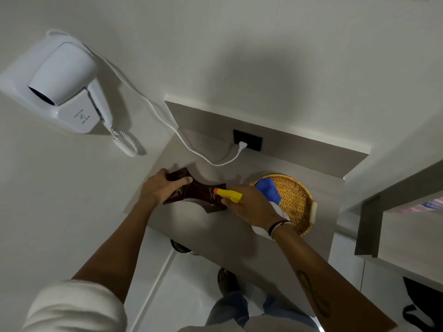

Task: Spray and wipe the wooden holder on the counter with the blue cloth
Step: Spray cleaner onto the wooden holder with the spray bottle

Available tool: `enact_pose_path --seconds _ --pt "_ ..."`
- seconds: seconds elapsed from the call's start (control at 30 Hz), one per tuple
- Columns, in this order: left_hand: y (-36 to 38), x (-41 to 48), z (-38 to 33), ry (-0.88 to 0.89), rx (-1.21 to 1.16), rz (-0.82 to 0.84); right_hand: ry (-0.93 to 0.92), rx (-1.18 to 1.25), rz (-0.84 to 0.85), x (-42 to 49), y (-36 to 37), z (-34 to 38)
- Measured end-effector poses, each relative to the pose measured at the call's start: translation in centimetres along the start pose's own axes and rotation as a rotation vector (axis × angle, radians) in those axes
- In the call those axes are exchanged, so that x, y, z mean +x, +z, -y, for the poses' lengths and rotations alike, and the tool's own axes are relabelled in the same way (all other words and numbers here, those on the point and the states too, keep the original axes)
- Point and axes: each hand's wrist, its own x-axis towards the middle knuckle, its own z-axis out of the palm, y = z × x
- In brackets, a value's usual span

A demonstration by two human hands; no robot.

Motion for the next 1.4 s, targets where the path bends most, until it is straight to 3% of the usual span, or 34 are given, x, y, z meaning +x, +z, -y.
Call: enact_pose_path --seconds 0.2,0.6,0.77,1.03,1.2,1.4 --pt "0.3 -0.5 0.5 -0.011 -0.079 0.011 0.048 0.055 -0.040 0.4 0.2 0.6" --pt "1.4 -0.9 2.2 0.029 -0.221 0.102 0.134 -0.007 0.051 0.1 -0.2 0.7" --pt "1.0 -1.3 3.4 0.152 -0.072 0.235 0.146 -0.018 0.078 0.5 -0.3 1.1" --pt "0.8 -1.3 2.9 0.344 0.093 0.062 0.148 -0.026 0.094 1.0 -0.2 1.9" --pt "0.6 -1.9 1.7 0.324 0.103 0.043 0.191 -0.001 0.114 0.4 -0.2 1.5" --pt "0.9 -1.7 1.0 0.141 -0.036 0.015 0.188 -0.009 0.104 -0.4 0.5 1.5"
